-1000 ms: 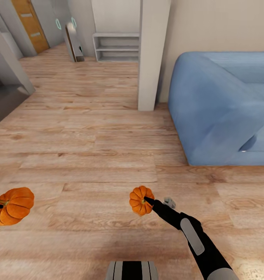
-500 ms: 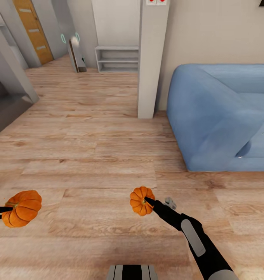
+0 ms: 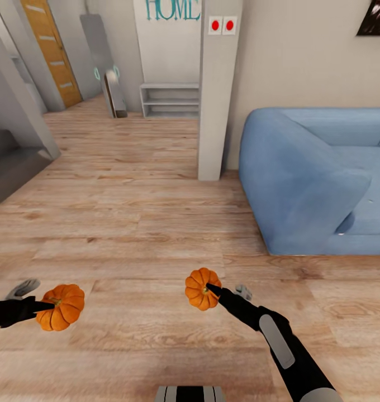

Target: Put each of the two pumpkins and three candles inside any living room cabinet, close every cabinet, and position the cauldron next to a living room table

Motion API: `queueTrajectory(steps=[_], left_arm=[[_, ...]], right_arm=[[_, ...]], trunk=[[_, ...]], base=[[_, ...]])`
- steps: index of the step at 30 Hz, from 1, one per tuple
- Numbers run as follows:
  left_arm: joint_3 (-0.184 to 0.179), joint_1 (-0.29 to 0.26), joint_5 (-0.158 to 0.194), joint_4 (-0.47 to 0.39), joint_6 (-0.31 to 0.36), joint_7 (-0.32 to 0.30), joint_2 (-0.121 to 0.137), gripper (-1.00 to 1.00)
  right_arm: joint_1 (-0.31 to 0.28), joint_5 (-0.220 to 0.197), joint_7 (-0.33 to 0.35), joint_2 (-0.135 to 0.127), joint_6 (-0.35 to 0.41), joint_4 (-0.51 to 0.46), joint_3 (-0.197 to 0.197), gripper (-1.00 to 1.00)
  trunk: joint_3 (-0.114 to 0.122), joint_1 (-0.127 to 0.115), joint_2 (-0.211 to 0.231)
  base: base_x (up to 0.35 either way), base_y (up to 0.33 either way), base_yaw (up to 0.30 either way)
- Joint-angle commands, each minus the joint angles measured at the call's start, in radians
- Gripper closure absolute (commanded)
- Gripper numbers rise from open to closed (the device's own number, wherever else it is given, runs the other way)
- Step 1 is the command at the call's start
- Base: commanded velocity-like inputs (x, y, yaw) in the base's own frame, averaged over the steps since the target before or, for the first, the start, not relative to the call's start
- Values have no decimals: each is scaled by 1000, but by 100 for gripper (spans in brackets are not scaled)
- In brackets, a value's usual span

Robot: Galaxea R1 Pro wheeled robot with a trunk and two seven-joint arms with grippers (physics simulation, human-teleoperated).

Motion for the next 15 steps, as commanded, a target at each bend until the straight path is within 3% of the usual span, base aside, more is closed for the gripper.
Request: queueTrajectory(steps=[1,4,9,13,15], left_arm=[[-1,-1,-3,-1,-1,4,-2,100],[0,-3,-3,-1,-1,7,-6,100],[-2,-4,-2,-8,-3,9,-28,100],[-2,-4,-4,-12,-2,9,-35,100],[-9,-4,-28,-11,-3,29,-48,100]], right_arm=[[0,3,-1,0,-2,-1,8,100],[0,5,-1,0,-9,-1,36,100],[0,6,-1,2,-12,-1,50,100],[0,8,-2,21,-13,-1,51,100],[0,10,-12,30,-13,-1,54,100]], trunk=[[4,0,0],[16,-2,1],[35,-4,2],[50,-6,3],[58,-7,4]], base=[[0,0,0],[0,0,0],[0,0,0],[0,0,0],[0,0,0]])
